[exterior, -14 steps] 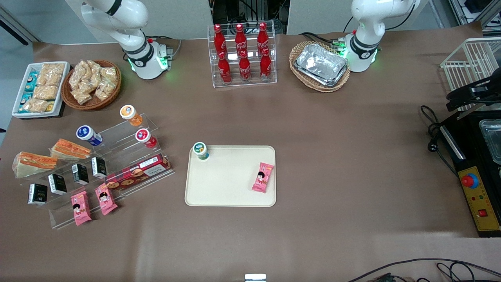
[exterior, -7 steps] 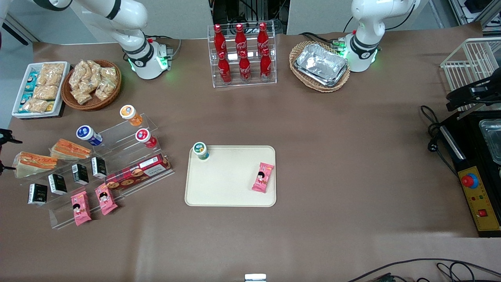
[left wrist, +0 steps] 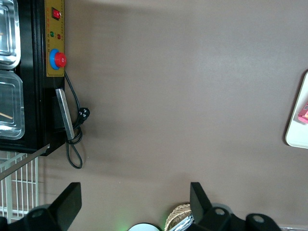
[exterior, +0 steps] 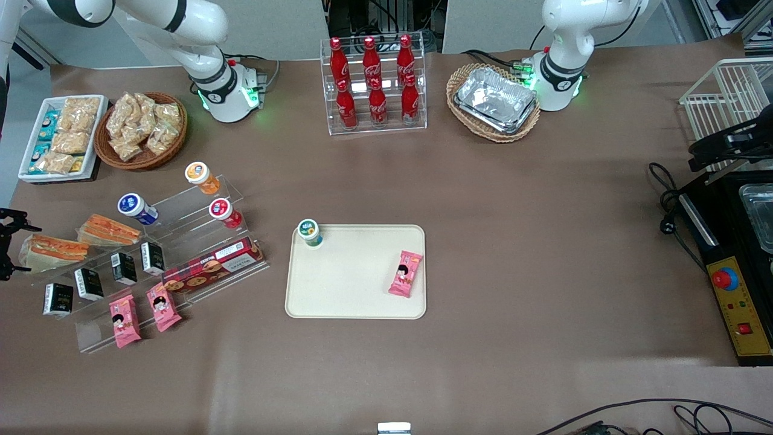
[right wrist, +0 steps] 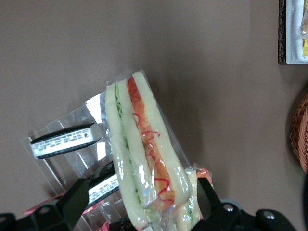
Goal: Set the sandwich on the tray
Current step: 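Lower the right gripper and grasp the wrapped sandwich on the rack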
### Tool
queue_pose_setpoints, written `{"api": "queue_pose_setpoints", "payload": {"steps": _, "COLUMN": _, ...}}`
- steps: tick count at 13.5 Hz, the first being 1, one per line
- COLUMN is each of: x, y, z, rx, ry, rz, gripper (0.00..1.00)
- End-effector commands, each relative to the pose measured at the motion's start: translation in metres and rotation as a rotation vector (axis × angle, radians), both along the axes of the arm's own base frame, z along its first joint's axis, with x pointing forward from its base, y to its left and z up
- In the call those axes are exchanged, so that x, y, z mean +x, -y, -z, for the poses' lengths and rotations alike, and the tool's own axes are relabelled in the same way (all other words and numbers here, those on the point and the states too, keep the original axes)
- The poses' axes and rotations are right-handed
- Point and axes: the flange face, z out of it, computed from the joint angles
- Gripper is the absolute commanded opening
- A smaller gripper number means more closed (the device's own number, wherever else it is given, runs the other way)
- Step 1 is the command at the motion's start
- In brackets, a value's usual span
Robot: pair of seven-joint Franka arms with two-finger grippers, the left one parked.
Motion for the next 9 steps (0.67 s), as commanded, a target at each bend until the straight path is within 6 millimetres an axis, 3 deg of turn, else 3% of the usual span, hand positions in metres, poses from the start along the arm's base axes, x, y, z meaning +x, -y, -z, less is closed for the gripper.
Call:
{"api": "queue_pose_setpoints", "payload": {"steps": 1, "x": 0.001, "y": 0.009, "z": 0.013, "rx": 0.016, "ry": 0.007, "rz": -0.012, "gripper": 1.00}}
{"api": "queue_pose_setpoints", "payload": {"steps": 3, "x": 0.002, "y": 0.011, "z": 0.023, "rx": 0.016, "ry": -0.002, "rz": -0.025, "gripper": 0.96}}
{"api": "queue_pose_setpoints", "payload": {"steps": 6, "x": 0.002, "y": 0.011, "z": 0.027, "rx": 0.016, "ry": -0.004, "rz": -0.025, "gripper": 0.54}}
{"api": "queue_pose_setpoints", "payload": {"steps": 9, "x": 0.001, "y": 0.011, "z": 0.028, "rx": 0.018, "ry": -0.006, "rz": -0.042, "gripper": 0.36}}
